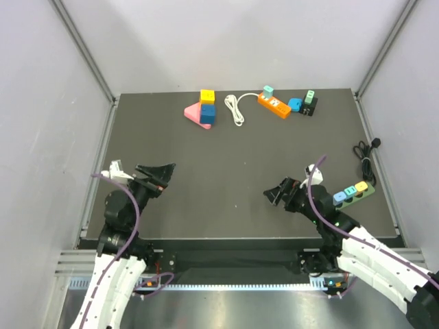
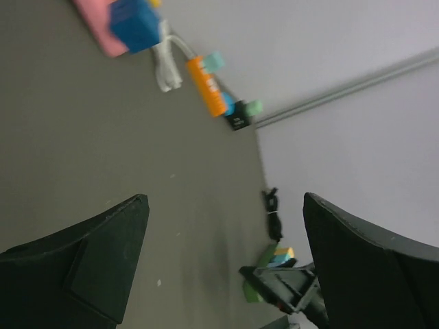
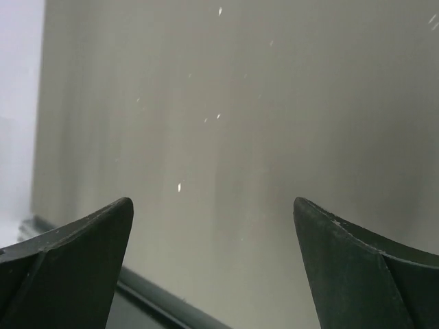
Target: Pull the plug off the socket
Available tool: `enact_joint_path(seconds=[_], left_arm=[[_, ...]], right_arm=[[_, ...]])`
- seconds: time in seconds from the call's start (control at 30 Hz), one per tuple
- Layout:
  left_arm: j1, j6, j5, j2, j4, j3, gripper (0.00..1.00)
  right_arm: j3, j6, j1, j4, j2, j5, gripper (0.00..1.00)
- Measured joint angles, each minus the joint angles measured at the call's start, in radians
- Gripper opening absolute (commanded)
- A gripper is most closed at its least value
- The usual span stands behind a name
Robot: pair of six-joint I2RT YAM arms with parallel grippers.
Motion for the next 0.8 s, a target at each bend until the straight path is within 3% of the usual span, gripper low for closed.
enact_joint_path(seconds=[0.13, 0.23, 0.5, 0.8], left_arm=[[0.0, 0.004, -0.098, 0.15, -0.217, 0.111, 0.98], [0.002, 0.031, -0.111, 0.251, -0.25, 0.15, 0.98], [0.006, 0.007, 0.056, 0.653, 0.012, 0.162, 0.98], [0.064, -0.015, 0.198, 1.203, 0.264, 0.409, 0.91]], right_arm=[[0.088, -0.065, 0.0, -0.067, 0.051, 0.056, 1.0], [0.15, -0.118, 0.0, -0.127, 0.09, 0.075, 1.0], [0.19, -0.234, 0.0, -0.192, 0.124, 0.027, 1.0], [0.133, -0.216, 0.0, -0.181, 0.039, 0.023, 1.0]])
